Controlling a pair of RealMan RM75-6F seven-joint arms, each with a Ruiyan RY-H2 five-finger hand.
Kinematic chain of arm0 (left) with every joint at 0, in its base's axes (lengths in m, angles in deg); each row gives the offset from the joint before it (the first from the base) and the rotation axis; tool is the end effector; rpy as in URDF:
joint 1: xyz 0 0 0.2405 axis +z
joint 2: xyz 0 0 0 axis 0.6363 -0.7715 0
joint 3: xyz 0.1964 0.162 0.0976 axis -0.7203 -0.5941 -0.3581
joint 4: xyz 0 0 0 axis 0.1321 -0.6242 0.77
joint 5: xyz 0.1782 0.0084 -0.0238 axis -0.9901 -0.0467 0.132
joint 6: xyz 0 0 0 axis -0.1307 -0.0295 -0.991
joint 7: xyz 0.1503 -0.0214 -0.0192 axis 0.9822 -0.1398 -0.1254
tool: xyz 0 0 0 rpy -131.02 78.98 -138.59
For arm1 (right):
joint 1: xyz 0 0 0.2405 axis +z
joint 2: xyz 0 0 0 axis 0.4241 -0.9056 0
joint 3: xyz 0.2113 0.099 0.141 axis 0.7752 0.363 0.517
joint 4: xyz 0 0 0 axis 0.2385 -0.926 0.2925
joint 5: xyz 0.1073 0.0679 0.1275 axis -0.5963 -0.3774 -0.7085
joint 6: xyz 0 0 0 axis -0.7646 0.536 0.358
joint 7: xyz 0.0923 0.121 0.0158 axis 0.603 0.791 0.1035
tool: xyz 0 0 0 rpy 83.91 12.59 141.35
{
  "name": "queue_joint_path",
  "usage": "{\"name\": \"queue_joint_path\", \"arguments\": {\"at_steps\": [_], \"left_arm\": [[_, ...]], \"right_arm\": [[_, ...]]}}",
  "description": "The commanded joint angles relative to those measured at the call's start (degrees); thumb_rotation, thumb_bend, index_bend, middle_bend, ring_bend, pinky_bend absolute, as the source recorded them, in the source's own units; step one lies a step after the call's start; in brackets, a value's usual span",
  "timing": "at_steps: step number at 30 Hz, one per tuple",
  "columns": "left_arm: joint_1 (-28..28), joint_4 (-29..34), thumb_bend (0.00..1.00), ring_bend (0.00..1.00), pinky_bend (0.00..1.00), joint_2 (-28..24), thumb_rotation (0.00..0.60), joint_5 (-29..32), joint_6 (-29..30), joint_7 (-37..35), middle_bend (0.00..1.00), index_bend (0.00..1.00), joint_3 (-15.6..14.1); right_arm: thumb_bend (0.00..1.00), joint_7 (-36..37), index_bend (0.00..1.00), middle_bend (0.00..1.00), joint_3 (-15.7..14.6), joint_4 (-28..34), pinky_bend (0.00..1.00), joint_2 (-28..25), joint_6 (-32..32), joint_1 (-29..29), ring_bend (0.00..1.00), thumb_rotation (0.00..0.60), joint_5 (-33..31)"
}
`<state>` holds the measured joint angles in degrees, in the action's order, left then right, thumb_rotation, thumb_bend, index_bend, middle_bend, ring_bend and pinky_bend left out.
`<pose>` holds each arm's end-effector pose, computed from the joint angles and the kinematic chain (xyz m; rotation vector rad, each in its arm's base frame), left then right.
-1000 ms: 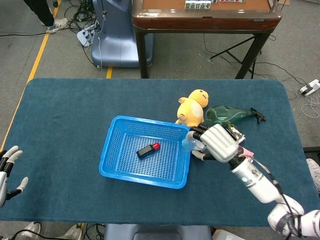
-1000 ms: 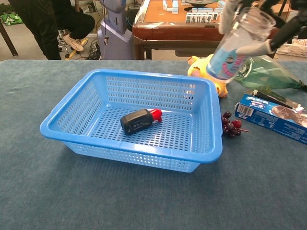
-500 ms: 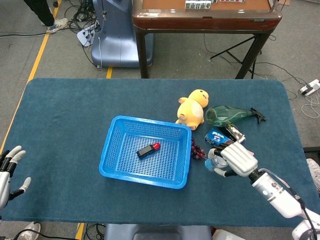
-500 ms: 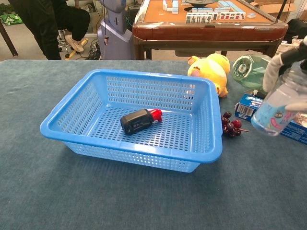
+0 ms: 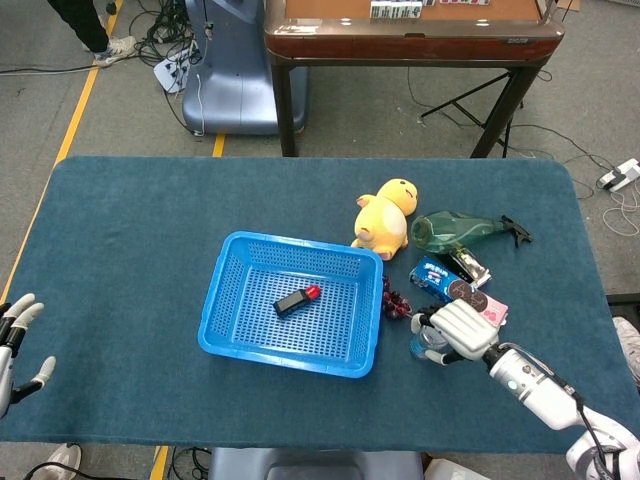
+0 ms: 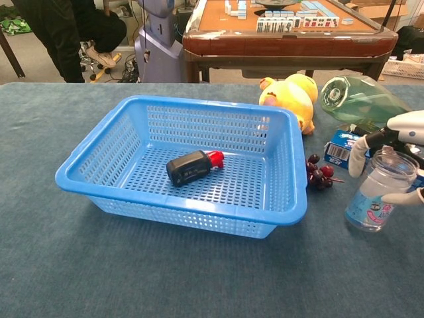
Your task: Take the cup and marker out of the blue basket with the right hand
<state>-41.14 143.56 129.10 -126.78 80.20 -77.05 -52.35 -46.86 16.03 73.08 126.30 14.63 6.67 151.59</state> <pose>-0.3038 0.1711 0.2237 -1.3358 -0.7730 -0.8501 -0.2393 -0.2775 0.0928 2.1243 -0.9655 0.8548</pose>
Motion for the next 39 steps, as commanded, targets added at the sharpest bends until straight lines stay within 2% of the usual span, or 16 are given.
{"name": "queue_joint_path", "arguments": {"at_steps": [1,5,7,11,14,18,21,26,31,35,39], "left_arm": [[0.0,0.0,0.31,0.09,0.10,0.0,0.600,0.0,0.0,-0.1,0.12,0.20,0.0],[0.0,-0.2,0.31,0.09,0.10,0.1,0.600,0.1,-0.1,-0.2,0.12,0.20,0.0],[0.1,-0.2,0.31,0.09,0.10,0.1,0.600,0.1,0.0,-0.3,0.12,0.20,0.0],[0.1,-0.4,0.31,0.09,0.10,0.0,0.600,0.1,0.0,-0.5,0.12,0.20,0.1],[0.0,-0.4,0.31,0.09,0.10,-0.1,0.600,0.1,0.1,-0.5,0.12,0.20,0.2],[0.0,-0.4,0.31,0.09,0.10,0.0,0.600,-0.3,0.1,-0.5,0.12,0.20,0.1],[0.1,-0.6,0.31,0.09,0.10,0.2,0.600,-0.4,0.0,-0.5,0.12,0.20,-0.1],[0.3,-0.7,0.31,0.09,0.10,0.2,0.600,-0.5,0.3,-0.6,0.12,0.20,-0.2],[0.5,-0.7,0.31,0.09,0.10,-0.1,0.600,-0.6,0.3,-0.6,0.12,0.20,-0.4],[0.7,-0.6,0.31,0.09,0.10,-0.3,0.600,-0.5,0.6,-0.5,0.12,0.20,-0.3],[0.8,-0.7,0.31,0.09,0.10,-0.3,0.600,-0.4,0.5,-0.5,0.12,0.20,-0.4]], "right_arm": [[0.22,-0.7,0.21,0.28,-0.2,1.4,0.59,-1.3,-0.1,0.1,0.33,0.600,-0.2],[0.20,-1.7,0.05,0.16,-0.5,4.3,0.46,-4.1,-0.4,0.2,0.21,0.600,-0.3],[0.20,-2.3,0.01,0.12,-0.4,5.9,0.41,-5.8,0.7,0.0,0.17,0.600,0.1],[0.20,-2.5,0.01,0.10,-0.2,9.7,0.39,-9.8,3.2,-0.5,0.16,0.600,1.1],[0.20,-0.6,0.01,0.13,1.1,13.2,0.39,-12.7,5.7,-0.3,0.16,0.600,1.8],[0.20,1.3,0.01,0.17,4.4,16.3,0.39,-15.0,5.7,2.2,0.17,0.600,1.6],[0.20,-0.1,0.01,0.18,7.4,17.4,0.39,-14.5,2.4,5.6,0.17,0.600,-0.5],[0.20,-3.6,0.01,0.18,11.6,16.3,0.39,-8.7,-8.3,13.5,0.17,0.600,-6.4],[0.14,-10.2,0.01,0.18,14.7,10.2,0.39,1.2,-16.5,20.7,0.17,0.600,-12.9],[0.08,-14.4,0.01,0.18,15.8,5.2,0.39,8.2,-21.3,25.3,0.17,0.600,-18.0],[0.05,-18.6,0.01,0.18,15.8,-1.0,0.39,14.6,-25.1,29.4,0.17,0.600,-22.7]]}}
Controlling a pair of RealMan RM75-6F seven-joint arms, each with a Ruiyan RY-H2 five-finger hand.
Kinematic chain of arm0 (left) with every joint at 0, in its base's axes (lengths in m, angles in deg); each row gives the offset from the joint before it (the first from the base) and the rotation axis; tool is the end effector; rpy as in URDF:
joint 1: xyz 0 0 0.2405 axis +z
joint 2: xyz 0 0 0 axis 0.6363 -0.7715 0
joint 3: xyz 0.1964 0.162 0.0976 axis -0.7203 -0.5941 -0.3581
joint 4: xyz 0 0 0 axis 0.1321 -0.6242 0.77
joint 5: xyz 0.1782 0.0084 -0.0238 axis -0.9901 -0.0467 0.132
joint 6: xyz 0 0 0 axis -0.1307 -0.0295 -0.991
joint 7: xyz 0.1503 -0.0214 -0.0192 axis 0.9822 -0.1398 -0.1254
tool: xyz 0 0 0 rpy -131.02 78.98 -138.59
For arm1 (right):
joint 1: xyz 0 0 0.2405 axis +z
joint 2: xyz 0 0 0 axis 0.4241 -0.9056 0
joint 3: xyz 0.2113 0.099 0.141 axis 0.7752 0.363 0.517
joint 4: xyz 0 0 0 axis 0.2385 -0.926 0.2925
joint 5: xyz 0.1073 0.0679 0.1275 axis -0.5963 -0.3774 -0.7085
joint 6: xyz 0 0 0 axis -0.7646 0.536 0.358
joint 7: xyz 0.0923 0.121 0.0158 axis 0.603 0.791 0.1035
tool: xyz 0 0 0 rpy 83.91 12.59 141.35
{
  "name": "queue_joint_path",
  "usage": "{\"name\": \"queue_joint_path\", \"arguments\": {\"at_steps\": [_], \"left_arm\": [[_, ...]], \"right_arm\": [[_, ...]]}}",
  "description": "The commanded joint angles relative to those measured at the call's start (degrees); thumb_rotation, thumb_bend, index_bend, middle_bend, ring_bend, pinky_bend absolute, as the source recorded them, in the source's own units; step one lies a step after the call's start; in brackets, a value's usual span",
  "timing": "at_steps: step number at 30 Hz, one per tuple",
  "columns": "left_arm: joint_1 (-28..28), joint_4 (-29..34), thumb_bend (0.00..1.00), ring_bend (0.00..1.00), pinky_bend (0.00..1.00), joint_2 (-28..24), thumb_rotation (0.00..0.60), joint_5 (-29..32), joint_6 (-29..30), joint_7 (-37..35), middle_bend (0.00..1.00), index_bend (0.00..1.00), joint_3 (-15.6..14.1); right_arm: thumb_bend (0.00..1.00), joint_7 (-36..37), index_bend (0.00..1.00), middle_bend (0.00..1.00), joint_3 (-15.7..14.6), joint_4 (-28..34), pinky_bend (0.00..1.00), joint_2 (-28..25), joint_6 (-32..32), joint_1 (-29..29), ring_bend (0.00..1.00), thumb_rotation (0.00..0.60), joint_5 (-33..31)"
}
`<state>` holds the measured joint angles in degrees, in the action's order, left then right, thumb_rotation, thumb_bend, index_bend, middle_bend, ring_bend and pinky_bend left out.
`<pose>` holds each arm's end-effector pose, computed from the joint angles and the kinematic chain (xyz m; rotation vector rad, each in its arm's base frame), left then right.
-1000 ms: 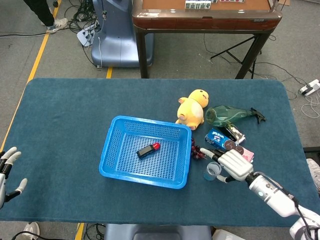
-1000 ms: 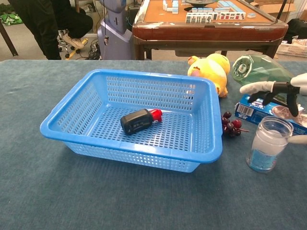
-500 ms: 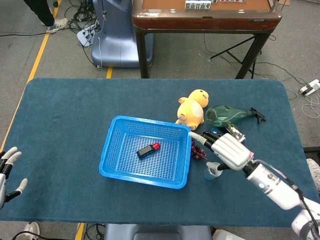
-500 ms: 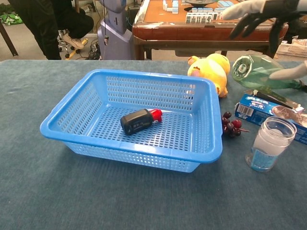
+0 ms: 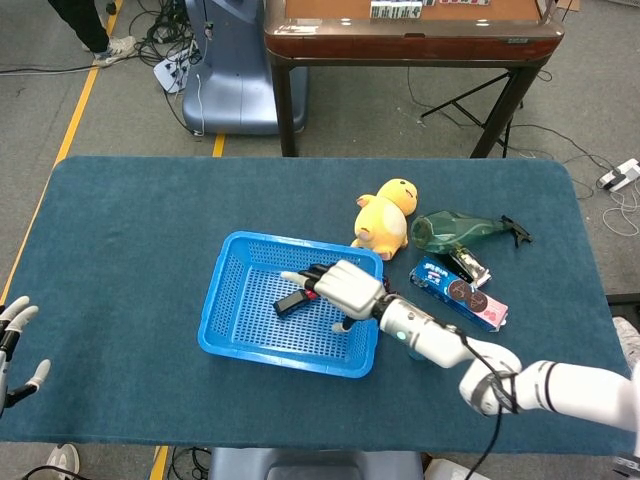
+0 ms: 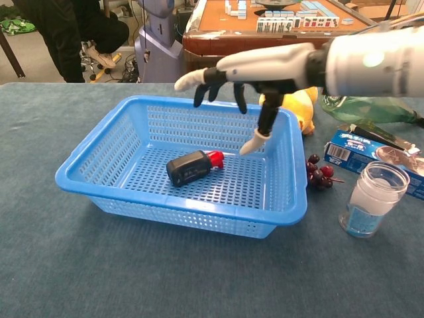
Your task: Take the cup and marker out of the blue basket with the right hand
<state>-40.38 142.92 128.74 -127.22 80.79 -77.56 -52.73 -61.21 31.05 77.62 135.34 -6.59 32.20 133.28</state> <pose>-0.3068 0.1659 0.2266 -1.3351 -0.7681 -0.8395 -0.0584 -0.3603 0.0321 2.3766 -0.7477 0.9652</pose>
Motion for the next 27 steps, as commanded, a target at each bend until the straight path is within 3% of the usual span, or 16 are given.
{"name": "queue_joint_path", "arguments": {"at_steps": [1,7,18,27], "left_arm": [[0.0,-0.1,0.31,0.09,0.10,0.1,0.600,0.2,-0.1,-0.1,0.12,0.20,0.0],[0.1,-0.7,0.31,0.09,0.10,0.2,0.600,0.8,-0.3,-0.5,0.12,0.20,0.1],[0.5,-1.5,0.31,0.09,0.10,0.5,0.600,1.5,-0.3,-1.4,0.12,0.20,0.2],[0.8,-2.0,0.31,0.09,0.10,0.5,0.600,1.5,0.1,-2.0,0.12,0.20,0.2]], "right_arm": [[0.04,-5.0,0.01,0.17,0.7,-6.9,0.39,6.9,-4.4,4.6,0.17,0.600,-5.4],[0.02,-8.1,0.01,0.16,0.3,-14.8,0.39,13.9,-6.5,8.0,0.17,0.600,-11.1],[0.02,-11.8,0.01,0.16,-1.4,-22.6,0.39,19.9,-8.2,12.0,0.17,0.600,-16.2],[0.10,-15.9,0.18,0.26,-3.1,-24.8,0.40,22.2,-6.6,13.2,0.25,0.600,-19.3]]}}
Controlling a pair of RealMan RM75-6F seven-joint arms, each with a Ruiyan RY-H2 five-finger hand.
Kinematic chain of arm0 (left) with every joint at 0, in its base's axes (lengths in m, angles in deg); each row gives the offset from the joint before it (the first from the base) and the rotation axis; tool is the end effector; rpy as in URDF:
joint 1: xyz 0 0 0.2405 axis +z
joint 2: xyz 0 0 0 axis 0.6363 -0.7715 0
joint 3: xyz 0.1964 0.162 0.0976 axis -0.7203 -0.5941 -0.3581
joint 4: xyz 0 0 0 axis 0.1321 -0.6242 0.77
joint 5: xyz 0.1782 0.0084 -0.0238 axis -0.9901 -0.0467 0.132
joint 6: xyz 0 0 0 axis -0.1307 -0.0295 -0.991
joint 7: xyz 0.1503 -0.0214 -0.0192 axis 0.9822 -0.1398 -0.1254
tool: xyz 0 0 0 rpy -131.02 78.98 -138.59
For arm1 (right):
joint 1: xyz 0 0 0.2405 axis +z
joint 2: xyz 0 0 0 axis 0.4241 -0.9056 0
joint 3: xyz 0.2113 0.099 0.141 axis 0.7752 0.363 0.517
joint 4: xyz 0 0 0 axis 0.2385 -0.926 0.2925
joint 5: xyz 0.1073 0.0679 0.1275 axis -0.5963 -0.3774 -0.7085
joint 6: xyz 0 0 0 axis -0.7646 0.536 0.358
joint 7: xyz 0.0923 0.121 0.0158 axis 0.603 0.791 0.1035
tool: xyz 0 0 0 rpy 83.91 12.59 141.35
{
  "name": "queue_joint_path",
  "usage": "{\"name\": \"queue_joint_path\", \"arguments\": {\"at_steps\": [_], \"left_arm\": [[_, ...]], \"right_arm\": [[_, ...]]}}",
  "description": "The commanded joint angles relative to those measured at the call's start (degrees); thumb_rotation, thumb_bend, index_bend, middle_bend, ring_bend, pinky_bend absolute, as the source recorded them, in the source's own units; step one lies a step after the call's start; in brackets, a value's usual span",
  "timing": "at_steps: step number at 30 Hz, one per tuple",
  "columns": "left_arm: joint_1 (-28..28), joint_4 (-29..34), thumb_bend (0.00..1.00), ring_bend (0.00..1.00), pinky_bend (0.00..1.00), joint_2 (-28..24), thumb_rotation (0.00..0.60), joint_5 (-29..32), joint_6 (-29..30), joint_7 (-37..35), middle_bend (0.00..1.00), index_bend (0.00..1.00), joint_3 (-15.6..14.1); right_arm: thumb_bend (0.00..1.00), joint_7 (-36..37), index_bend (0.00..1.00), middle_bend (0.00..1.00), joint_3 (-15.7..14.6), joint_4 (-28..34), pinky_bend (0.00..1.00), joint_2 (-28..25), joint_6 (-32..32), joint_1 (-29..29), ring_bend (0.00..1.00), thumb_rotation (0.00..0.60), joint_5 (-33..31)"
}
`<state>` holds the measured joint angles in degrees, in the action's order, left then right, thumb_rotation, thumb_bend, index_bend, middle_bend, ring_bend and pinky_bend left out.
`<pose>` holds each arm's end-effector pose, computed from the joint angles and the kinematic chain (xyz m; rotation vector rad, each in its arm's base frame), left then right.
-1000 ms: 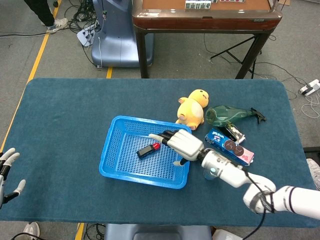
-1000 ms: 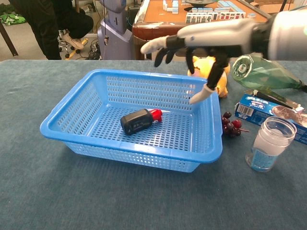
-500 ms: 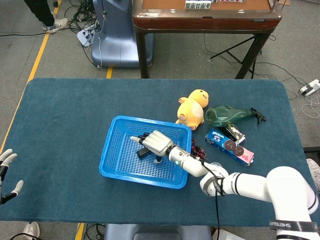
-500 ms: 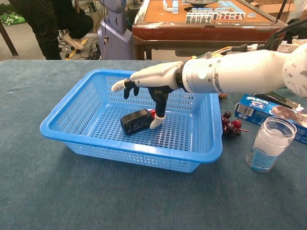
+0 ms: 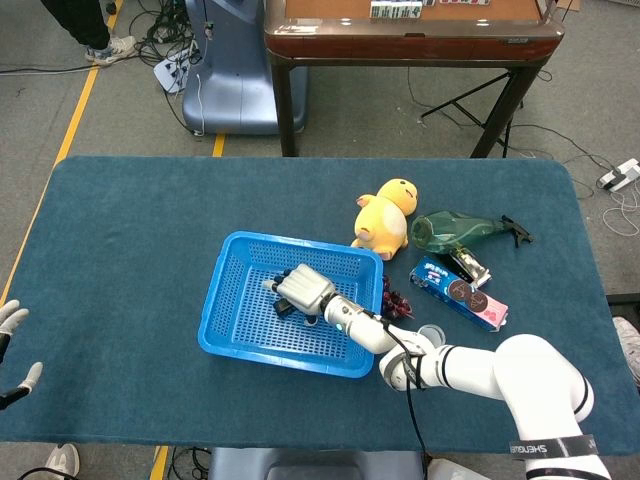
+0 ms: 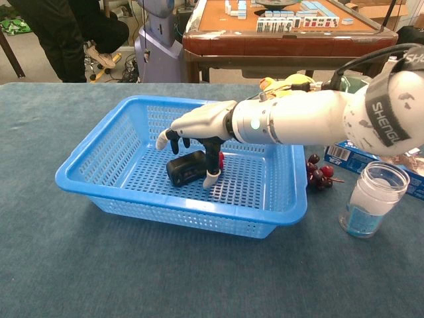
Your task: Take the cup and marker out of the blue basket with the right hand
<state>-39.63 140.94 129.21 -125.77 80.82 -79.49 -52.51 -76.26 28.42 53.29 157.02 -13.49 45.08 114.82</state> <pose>-0.3174 0.1623 0.2290 -1.3026 -0.7863 -0.8246 -0.0305 -0.3944 -0.0814 2.4160 -0.6509 0.7092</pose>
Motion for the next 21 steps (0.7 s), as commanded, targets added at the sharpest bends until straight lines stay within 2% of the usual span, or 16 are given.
{"name": "queue_joint_path", "arguments": {"at_steps": [1,5,11,17,21], "left_arm": [[0.1,-0.1,0.31,0.09,0.10,0.0,0.600,0.0,0.0,-0.2,0.12,0.20,0.0],[0.2,-0.4,0.31,0.09,0.10,0.0,0.600,0.2,0.0,-0.3,0.11,0.20,0.0],[0.2,-0.7,0.31,0.09,0.10,0.3,0.600,0.2,-0.2,-0.4,0.11,0.20,0.0],[0.3,-1.0,0.31,0.09,0.10,0.4,0.600,0.5,-0.1,-0.7,0.11,0.20,0.1],[0.4,-1.3,0.31,0.09,0.10,0.5,0.600,0.6,-0.2,-0.9,0.11,0.20,0.1]], "right_arm": [[0.12,-1.3,0.21,0.28,-0.6,-0.6,0.41,0.7,0.7,0.4,0.26,0.600,-1.2],[0.20,-2.1,0.33,0.35,-0.8,-1.1,0.48,1.5,2.3,0.2,0.34,0.600,-1.7],[0.33,-2.6,0.47,0.43,-0.8,-1.7,0.64,2.6,3.9,-0.1,0.46,0.600,-1.6],[0.39,-1.2,0.54,0.48,-0.1,-0.9,0.73,2.4,4.8,-0.5,0.53,0.600,-0.2],[0.39,0.3,0.55,0.49,0.8,0.9,0.76,1.1,5.8,-1.0,0.56,0.600,1.1]]}}
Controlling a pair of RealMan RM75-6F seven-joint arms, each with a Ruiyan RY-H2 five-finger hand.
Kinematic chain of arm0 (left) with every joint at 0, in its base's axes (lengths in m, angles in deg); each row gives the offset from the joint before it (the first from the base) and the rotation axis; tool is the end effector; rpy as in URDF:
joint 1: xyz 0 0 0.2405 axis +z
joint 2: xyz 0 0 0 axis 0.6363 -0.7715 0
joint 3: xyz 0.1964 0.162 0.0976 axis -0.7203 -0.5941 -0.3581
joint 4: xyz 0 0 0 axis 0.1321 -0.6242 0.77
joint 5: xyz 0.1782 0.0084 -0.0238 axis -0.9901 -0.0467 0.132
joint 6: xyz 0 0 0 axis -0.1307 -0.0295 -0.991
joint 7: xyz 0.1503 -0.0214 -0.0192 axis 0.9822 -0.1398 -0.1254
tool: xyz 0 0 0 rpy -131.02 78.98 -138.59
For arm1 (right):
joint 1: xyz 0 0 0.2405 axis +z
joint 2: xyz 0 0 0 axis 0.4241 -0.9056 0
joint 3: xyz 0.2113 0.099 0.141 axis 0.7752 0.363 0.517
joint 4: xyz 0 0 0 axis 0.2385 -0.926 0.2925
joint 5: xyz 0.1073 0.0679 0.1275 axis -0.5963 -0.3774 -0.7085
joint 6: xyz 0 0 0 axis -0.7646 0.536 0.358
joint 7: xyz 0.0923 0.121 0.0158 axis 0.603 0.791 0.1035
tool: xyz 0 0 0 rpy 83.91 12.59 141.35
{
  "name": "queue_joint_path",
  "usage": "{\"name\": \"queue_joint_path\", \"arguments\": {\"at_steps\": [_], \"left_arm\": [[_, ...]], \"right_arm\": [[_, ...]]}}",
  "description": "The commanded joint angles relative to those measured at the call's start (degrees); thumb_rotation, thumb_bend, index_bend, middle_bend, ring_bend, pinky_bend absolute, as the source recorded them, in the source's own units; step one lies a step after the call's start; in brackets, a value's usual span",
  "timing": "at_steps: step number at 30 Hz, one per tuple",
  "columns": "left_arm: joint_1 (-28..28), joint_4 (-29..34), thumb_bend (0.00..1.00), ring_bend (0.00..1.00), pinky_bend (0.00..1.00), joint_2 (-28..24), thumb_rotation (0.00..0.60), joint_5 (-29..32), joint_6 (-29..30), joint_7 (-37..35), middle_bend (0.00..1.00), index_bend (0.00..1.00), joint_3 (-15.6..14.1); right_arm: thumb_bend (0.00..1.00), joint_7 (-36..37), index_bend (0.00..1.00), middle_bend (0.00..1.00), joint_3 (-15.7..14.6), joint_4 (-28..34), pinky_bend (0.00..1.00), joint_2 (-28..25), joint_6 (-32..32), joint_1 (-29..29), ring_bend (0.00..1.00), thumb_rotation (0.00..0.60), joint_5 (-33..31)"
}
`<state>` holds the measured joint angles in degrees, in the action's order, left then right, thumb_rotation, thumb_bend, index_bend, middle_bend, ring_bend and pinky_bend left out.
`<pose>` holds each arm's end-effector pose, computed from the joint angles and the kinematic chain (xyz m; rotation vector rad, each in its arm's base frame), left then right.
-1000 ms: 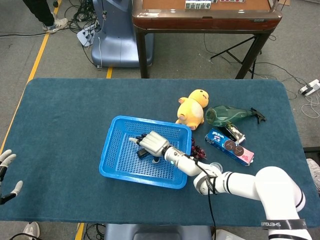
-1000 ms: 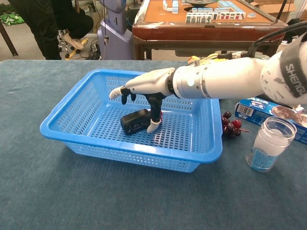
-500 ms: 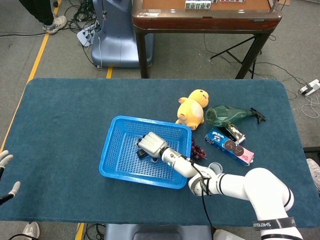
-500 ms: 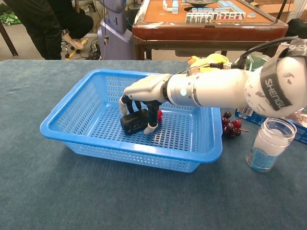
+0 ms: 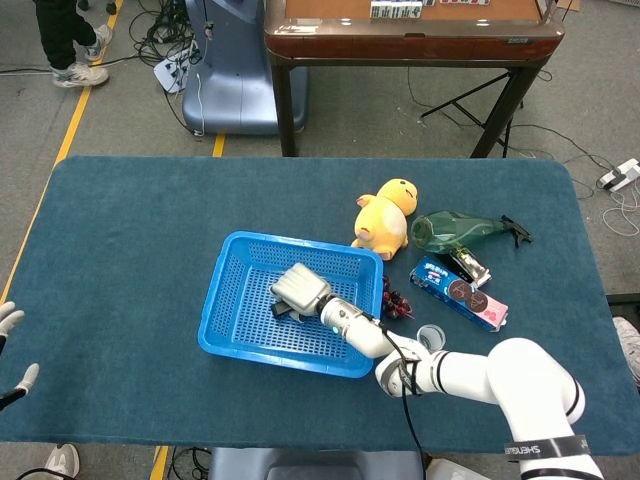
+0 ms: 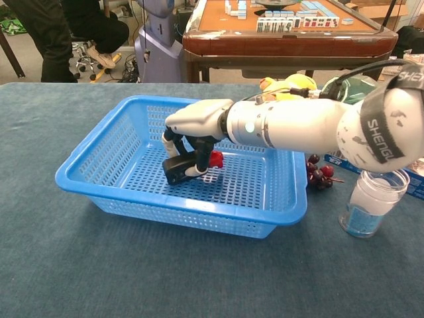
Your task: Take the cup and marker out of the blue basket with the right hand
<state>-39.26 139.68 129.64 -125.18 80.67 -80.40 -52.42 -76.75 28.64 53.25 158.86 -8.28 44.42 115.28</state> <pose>-0.3232 0.1604 0.2291 -1.2903 -0.7948 -0.8152 -0.0233 -0.3917 -0.0833 2.3643 -0.6376 0.7974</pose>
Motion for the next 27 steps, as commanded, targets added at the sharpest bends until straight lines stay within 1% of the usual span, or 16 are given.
{"name": "queue_joint_path", "arguments": {"at_steps": [1,5,8,12,16,18,20,22,25,27], "left_arm": [[0.0,-0.1,0.31,0.09,0.10,0.0,0.600,0.1,0.0,0.0,0.11,0.20,0.0],[0.0,-0.1,0.31,0.09,0.10,0.0,0.600,0.0,0.1,-0.1,0.11,0.20,0.2],[0.0,0.0,0.31,0.09,0.10,-0.2,0.600,0.0,0.2,-0.2,0.11,0.20,0.3],[-0.1,0.1,0.31,0.09,0.10,-0.4,0.600,-0.2,0.1,-0.2,0.11,0.20,0.3],[-0.2,0.2,0.31,0.09,0.10,-0.3,0.600,-0.5,0.1,-0.1,0.11,0.20,0.3],[-0.3,0.3,0.31,0.09,0.10,-0.2,0.600,-0.6,0.0,-0.1,0.11,0.20,0.3],[-0.4,0.3,0.31,0.09,0.10,-0.2,0.600,-0.7,-0.1,-0.1,0.11,0.20,0.3],[-0.5,0.3,0.31,0.09,0.10,-0.1,0.600,-0.8,-0.2,0.1,0.11,0.20,0.2],[-0.7,0.5,0.31,0.09,0.10,0.0,0.600,-0.9,-0.5,0.3,0.11,0.20,0.2],[-0.8,0.6,0.31,0.09,0.10,0.0,0.600,-1.1,-0.5,0.4,0.11,0.20,0.2]], "right_arm": [[0.39,1.2,0.55,0.49,0.9,1.6,0.76,-1.2,0.9,-0.4,0.56,0.600,0.9],[0.39,2.9,0.55,0.50,2.3,5.8,0.76,-4.6,2.7,-1.3,0.56,0.600,2.5],[0.39,3.8,0.55,0.50,3.0,10.9,0.76,-9.0,5.4,-2.8,0.56,0.600,4.5],[0.40,5.1,0.55,0.50,3.2,19.1,0.76,-16.7,9.6,-6.1,0.56,0.600,7.5],[0.39,6.8,0.55,0.51,2.3,26.8,0.76,-25.8,14.2,-10.9,0.56,0.600,10.4],[0.39,8.1,0.55,0.51,1.8,29.4,0.76,-30.0,16.5,-13.5,0.56,0.600,11.7],[0.39,9.2,0.55,0.51,1.1,30.9,0.76,-33.1,18.1,-15.7,0.56,0.600,12.6],[0.39,10.5,0.55,0.51,-0.3,31.9,0.76,-36.3,18.8,-18.0,0.56,0.600,13.2],[0.39,11.5,0.55,0.51,-2.4,31.7,0.76,-39.0,18.8,-20.7,0.56,0.600,13.8],[0.39,12.6,0.55,0.51,-3.8,31.1,0.76,-39.9,19.1,-22.6,0.56,0.600,14.0]]}}
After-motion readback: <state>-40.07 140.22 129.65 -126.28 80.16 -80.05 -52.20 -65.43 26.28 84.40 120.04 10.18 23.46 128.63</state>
